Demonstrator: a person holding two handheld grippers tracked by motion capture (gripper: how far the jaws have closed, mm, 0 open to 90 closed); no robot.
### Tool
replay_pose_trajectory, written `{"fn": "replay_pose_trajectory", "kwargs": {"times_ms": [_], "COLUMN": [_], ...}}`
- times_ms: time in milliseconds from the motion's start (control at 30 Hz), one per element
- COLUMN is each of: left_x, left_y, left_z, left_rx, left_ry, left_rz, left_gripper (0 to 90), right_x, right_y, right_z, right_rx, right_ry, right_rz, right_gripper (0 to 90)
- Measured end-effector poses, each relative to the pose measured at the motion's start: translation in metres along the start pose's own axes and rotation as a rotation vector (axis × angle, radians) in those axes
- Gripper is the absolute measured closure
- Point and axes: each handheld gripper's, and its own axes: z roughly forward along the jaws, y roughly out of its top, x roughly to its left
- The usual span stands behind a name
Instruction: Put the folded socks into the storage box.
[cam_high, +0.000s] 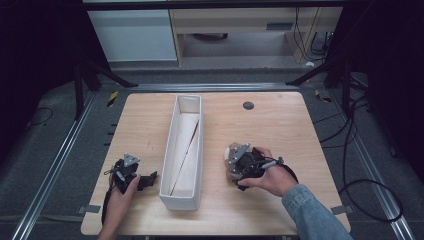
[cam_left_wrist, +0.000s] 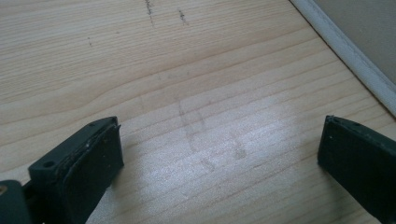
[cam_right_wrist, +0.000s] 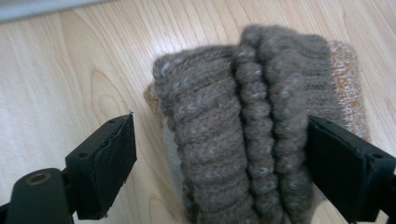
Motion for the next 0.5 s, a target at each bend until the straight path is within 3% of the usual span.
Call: {"fn": "replay_pose_trajectory", "kwargs": {"times_ms": [67,233,500], "left_x": [0.000,0.000,0.000], "left_y": [0.000,0.000,0.000], "left_z": [0.000,0.000,0.000], "left_rx": [0.000,-0.003,-0.002], "left_ry": [0.000,0.000,0.000], "left_rz": [0.000,-0.003,-0.003], "left_gripper": [0.0,0.0,0.0], "right_x": [0.000,-0.002,-0.006], "right_y": [0.000,-0.001,0.003], "right_z": [0.001,0.003,-0.009], "right_rx": [0.004,0.017,0.012], "right_ry": [-0.001,-0.059,-0.060], "right_rz": [-0.003,-0.036,-0.036], "right_gripper": [14.1,29.9,45.7]}}
